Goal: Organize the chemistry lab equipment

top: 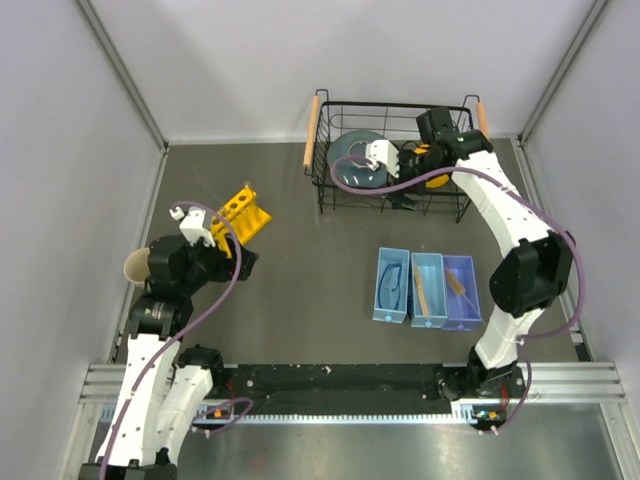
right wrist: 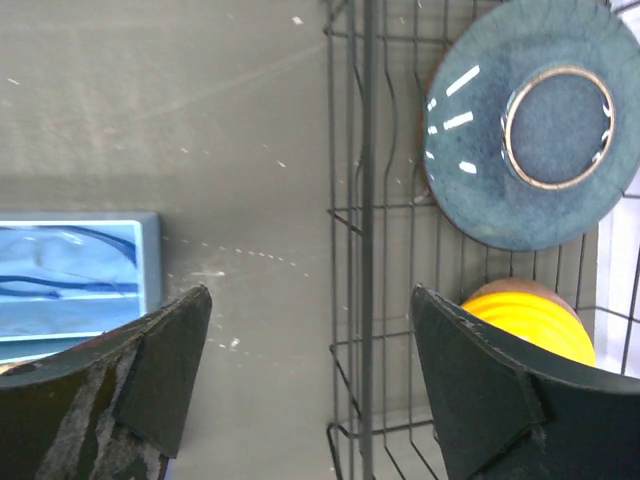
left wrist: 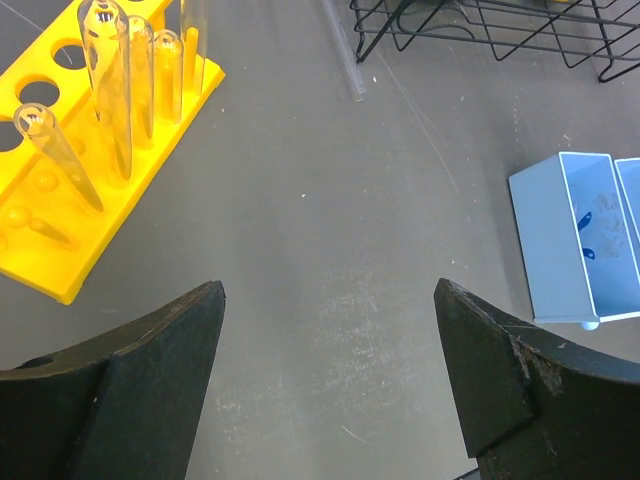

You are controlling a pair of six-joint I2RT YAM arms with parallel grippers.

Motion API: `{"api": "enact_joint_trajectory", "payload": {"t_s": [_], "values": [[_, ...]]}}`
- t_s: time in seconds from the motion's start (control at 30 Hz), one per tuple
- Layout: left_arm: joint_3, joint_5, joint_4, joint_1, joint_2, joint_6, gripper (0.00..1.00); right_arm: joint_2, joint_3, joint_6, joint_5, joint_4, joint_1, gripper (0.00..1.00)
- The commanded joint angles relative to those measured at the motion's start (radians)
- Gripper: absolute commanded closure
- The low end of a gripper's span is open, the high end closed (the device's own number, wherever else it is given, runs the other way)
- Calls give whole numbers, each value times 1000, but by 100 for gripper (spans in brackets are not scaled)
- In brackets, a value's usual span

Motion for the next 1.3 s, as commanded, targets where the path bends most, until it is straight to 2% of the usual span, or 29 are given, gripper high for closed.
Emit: {"api": "enact_joint_trajectory", "payload": {"t_s": [0.0, 0.3, 0.5, 0.53, 0.67, 0.77, 1.0, 1.27], "values": [[-4, 26, 73, 1, -11, 17, 9, 71, 91, -49, 105, 5, 0, 20], [-7, 34, 73, 1, 8, 17, 9, 204, 166, -84, 162, 9, -4, 35], [-7, 41, 75, 1, 23, 15, 9, 218, 154, -141, 147, -1, -16, 44], [-7, 40, 76, 1, 21, 15, 9, 220, 151, -152, 147, -14, -18, 48], [-7, 40, 73, 1, 23, 15, 9, 236, 151, -207, 153, -57, -18, 79], [-7, 37, 73, 1, 25, 15, 9, 237, 146, -227, 162, -78, -21, 89], [-7, 40, 73, 1, 31, 15, 9, 195, 119, -233, 133, -97, -66, 100], [-7, 51, 73, 1, 40, 14, 9, 126, 47, -230, 124, -106, -128, 100]]}}
